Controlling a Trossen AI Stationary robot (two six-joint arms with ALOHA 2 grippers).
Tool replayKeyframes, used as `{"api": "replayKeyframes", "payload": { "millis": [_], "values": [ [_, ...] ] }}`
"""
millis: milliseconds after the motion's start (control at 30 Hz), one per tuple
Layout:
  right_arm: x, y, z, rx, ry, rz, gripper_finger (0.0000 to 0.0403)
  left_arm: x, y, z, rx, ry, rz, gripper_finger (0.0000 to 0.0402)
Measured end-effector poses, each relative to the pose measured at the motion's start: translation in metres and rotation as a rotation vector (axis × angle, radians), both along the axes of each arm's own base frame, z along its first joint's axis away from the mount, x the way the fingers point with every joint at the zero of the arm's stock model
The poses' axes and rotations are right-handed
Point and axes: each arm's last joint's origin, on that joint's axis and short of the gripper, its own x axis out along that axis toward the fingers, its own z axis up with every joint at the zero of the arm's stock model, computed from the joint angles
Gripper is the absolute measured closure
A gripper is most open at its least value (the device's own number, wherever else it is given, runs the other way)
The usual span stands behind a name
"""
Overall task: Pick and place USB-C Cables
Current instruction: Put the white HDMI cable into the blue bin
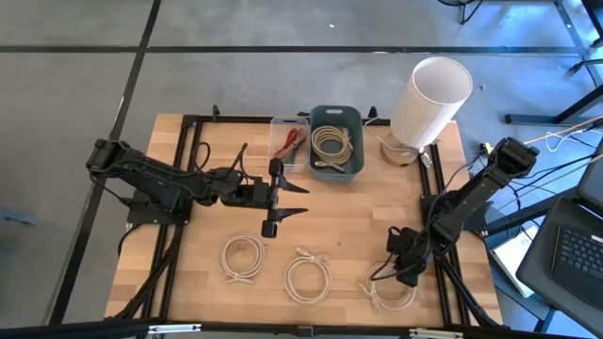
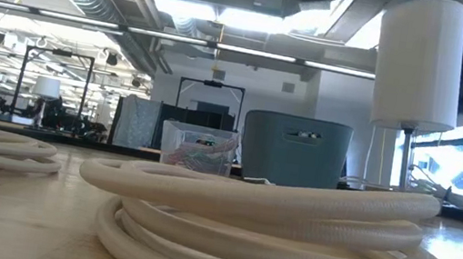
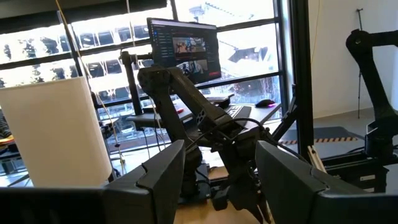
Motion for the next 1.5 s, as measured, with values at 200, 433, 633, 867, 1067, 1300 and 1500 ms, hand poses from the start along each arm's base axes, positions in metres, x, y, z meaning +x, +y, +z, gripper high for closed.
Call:
{"api": "replayKeyframes", "payload": {
  "millis": [200,433,633,867,1067,1300,1500],
  "values": [
    [0.003,0.003,0.004,0.012,-0.024,-0.013,0.0377,0.000,0.000,0.000,0.000,0.000,0.000,0.0210],
    [0.022,0.015,0.031,-0.045,-0.198,0.011,0.0377,0.000,0.000,0.000,0.000,0.000,0.000,0.0210],
    [0.044,0.017,0.076,-0.349,-0.429,0.049,0.0377,0.000,0.000,0.000,0.000,0.000,0.000,0.0210],
    [0.058,-0.016,0.126,-0.944,-0.507,-0.072,0.0377,0.000,0.000,0.000,0.000,0.000,0.000,0.0210],
    [0.087,-0.055,0.166,-1.122,-0.417,-0.110,0.0377,0.000,0.000,0.000,0.000,0.000,0.000,0.0210],
    [0.116,-0.116,0.204,-1.139,-0.301,-0.088,0.0377,0.000,0.000,0.000,0.000,0.000,0.000,0.0210],
    [0.130,-0.173,0.216,-1.034,-0.339,-0.056,0.0377,0.000,0.000,0.000,0.000,0.000,0.000,0.0210]
  ]
}}
